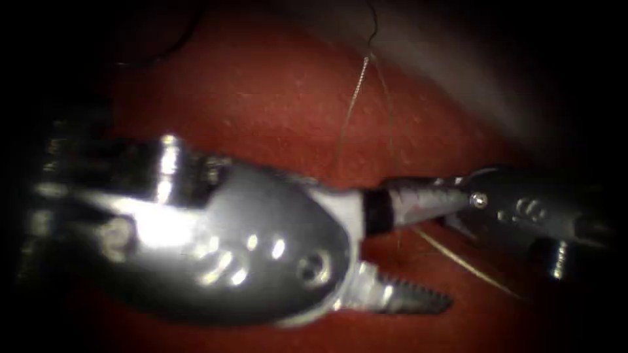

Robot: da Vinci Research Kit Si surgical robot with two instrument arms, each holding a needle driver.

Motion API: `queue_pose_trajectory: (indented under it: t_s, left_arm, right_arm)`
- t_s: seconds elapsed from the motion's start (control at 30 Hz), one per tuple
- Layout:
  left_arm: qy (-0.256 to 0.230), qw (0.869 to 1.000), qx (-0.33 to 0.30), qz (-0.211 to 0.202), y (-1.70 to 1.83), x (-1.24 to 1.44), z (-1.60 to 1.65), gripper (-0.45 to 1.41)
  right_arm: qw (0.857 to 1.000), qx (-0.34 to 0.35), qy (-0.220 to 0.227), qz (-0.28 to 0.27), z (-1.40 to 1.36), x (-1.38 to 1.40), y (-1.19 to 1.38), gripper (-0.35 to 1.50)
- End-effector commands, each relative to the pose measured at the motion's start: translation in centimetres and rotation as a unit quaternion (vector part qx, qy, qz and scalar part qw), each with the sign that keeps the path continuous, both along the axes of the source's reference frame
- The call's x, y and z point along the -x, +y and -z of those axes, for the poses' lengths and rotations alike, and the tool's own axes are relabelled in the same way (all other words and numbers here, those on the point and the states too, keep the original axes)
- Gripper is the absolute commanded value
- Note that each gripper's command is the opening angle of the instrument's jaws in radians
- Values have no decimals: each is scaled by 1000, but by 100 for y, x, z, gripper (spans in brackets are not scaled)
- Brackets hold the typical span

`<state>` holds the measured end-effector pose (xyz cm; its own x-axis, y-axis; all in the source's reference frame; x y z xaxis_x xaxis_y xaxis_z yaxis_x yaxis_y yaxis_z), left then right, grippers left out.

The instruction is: Wound Closure

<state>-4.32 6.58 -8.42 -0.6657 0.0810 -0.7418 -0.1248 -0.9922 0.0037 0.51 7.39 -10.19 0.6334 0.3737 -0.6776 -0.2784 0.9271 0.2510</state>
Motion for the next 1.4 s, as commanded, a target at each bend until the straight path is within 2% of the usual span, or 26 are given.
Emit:
queue_pose_trajectory:
  t_s: [0.03,0.07,0.23,0.47,0.7,0.73,0.77,0.87,0.97,1.07,1.2,1.23,1.37,1.4]
  left_arm:
    - [13,1000,-4,-5,-4,5,-10,71]
    - [32,999,-1,-10,-10,7,-17,70]
    - [49,998,0,-35,-22,21,-25,67]
    - [50,998,7,-42,-20,24,-23,65]
    - [52,997,26,-57,-19,32,-25,47]
    - [52,996,34,-66,-20,33,-26,38]
    - [54,994,48,-79,-22,33,-27,10]
    - [55,993,57,-87,-25,32,-27,-35]
    - [49,993,60,-89,-29,30,-26,-35]
    - [39,993,63,-94,-28,10,-19,-35]
    - [35,990,76,-111,-29,-28,-12,-35]
    - [36,990,81,-114,-29,-45,-13,-35]
    - [39,987,87,-126,-31,-72,-14,-35]
    - [43,986,90,-137,-32,-83,-14,-35]
  right_arm:
    - [1000,-1,1,1,-4,-8,3,-35]
    - [1000,-4,1,-2,-4,-10,4,-35]
    - [1000,-13,-8,2,-5,-18,4,-35]
    - [999,-22,-42,-3,-7,-25,2,-35]
    - [999,-25,-45,-5,-6,-31,0,-35]
    - [999,-25,-45,-5,-5,-32,0,-35]
    - [999,-25,-45,-5,-6,-32,0,-35]
    - [999,-27,-45,-7,-6,-32,1,-35]
    - [999,-26,-46,-8,-6,-31,0,-35]
    - [999,-28,-44,-9,-2,-25,0,-35]
    - [999,-23,-23,-17,12,-12,1,-35]
    - [999,-21,-13,-22,20,-4,3,-35]
    - [999,-16,12,-38,34,10,6,-35]
    - [998,-8,32,-52,41,15,10,-11]
